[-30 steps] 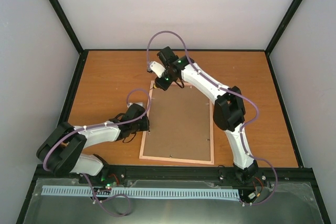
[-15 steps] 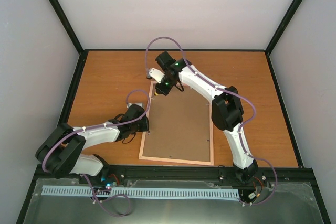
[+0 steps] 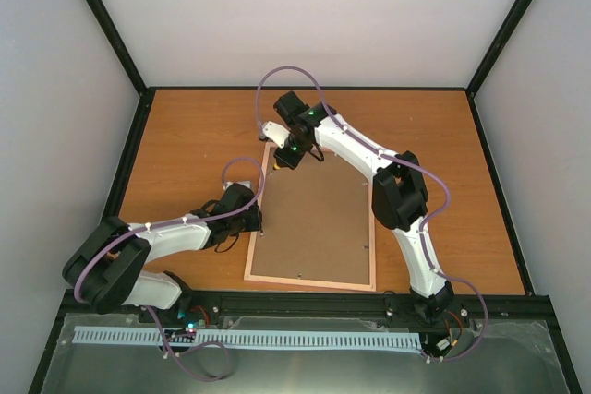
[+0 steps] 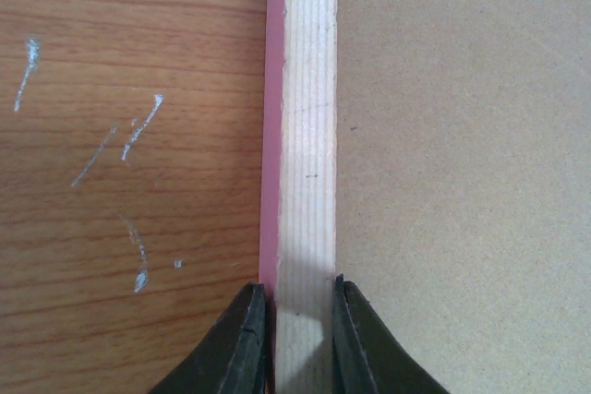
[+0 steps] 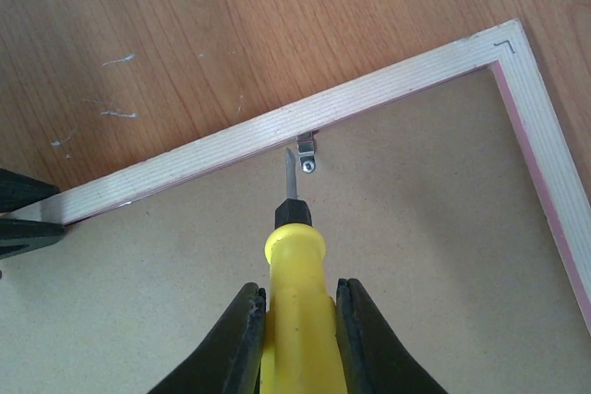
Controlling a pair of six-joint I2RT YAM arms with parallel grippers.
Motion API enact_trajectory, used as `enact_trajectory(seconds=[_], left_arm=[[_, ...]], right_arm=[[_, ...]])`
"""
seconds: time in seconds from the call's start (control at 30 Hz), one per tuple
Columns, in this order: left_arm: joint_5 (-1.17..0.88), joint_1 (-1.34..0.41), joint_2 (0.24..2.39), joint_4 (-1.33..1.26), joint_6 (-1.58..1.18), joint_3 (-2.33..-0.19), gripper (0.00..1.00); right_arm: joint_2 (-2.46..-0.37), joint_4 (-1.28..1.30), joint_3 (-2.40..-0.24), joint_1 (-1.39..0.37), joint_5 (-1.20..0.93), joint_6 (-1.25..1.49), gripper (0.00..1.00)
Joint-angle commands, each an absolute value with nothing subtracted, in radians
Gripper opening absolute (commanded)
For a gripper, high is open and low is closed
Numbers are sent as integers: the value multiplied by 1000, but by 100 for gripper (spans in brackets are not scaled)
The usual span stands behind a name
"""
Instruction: Take the photo out of the frame
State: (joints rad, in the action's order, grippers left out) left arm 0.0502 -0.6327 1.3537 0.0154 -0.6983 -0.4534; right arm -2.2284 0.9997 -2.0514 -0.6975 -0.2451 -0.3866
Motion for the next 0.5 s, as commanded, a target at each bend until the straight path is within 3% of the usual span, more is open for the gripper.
enact_trajectory(seconds=[0.0, 0.47], left_arm=[[0, -628, 1370, -13, -706, -465, 1], [0, -628, 1372, -14, -707, -465, 1]], right_arm=[[-2254, 1014, -2051, -712, -264, -406, 3], [-2289, 987, -2058, -716, -173, -356, 3]])
